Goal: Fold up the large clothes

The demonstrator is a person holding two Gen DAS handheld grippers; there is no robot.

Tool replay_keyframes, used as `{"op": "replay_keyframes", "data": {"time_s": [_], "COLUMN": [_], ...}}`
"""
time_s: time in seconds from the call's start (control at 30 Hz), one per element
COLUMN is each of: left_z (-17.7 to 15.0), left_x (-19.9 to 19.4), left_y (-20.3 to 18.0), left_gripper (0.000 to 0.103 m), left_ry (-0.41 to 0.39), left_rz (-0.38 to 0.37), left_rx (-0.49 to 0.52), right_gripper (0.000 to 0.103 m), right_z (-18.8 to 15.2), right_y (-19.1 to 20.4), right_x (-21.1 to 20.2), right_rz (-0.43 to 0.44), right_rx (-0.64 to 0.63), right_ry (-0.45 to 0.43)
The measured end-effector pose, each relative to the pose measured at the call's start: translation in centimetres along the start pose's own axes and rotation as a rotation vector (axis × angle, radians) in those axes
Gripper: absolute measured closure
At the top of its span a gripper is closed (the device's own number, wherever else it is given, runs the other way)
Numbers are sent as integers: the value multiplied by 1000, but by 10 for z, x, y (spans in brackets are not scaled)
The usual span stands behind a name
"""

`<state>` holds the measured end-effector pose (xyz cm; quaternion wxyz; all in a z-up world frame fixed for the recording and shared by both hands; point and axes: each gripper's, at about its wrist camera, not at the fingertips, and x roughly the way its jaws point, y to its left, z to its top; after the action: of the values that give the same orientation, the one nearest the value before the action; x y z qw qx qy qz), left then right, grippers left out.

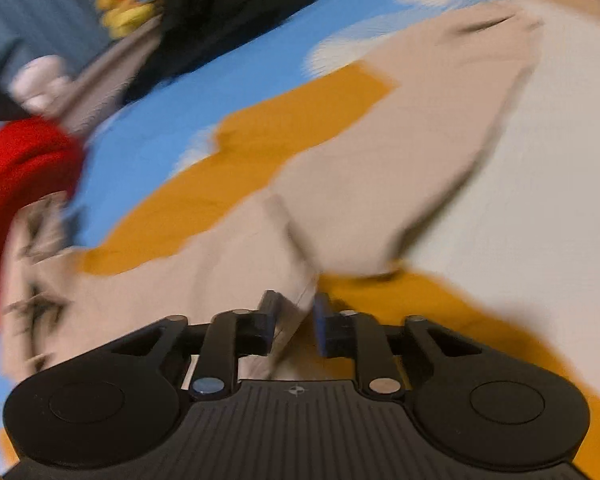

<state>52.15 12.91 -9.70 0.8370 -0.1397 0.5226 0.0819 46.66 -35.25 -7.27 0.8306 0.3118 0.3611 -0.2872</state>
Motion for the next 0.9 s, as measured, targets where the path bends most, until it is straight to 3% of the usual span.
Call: {"op": "replay_keyframes", "data": {"time_s": [0.07,0.17,0.23,0.27,0.3,0.37,0.4,0.6,0.73,0.9], "left_z": [1,-1,-2,-2,-1,0,1,-7,-5,-8], "left_x": [-2,7,10,9,6,-2,-3,13,-4,-27], "left_y": [1,5,7,7,5,2,-1,1,-8,-36], "left_gripper": [66,67,67,67,67,66,66,63,60,56], "left_ry": [-5,30,49,46,34,2,-7,70,23,-32], "left_rz": [-24,-3,-4,-2,1,-25,-39,-41,-45,-79], "left_rx": [-20,-27,-37,-38,-42,-50,-42,-69,-51,34], "right_gripper": [78,78,71,63,62,64,64,63,63,62], "right_z": [3,11,10,8,5,-3,-5,4,14,31], "right_y": [-2,0,4,6,7,6,4,8,5,0], "right_x": [-11,-17,-6,6,18,38,39,27,11,-17], "right_rz": [-44,125,248,295,309,260,252,226,220,217], "right_rx": [-2,12,-4,-5,-10,-31,-29,-70,-67,-157], "right_ry": [-97,-130,-48,37,120,247,252,214,161,35]}}
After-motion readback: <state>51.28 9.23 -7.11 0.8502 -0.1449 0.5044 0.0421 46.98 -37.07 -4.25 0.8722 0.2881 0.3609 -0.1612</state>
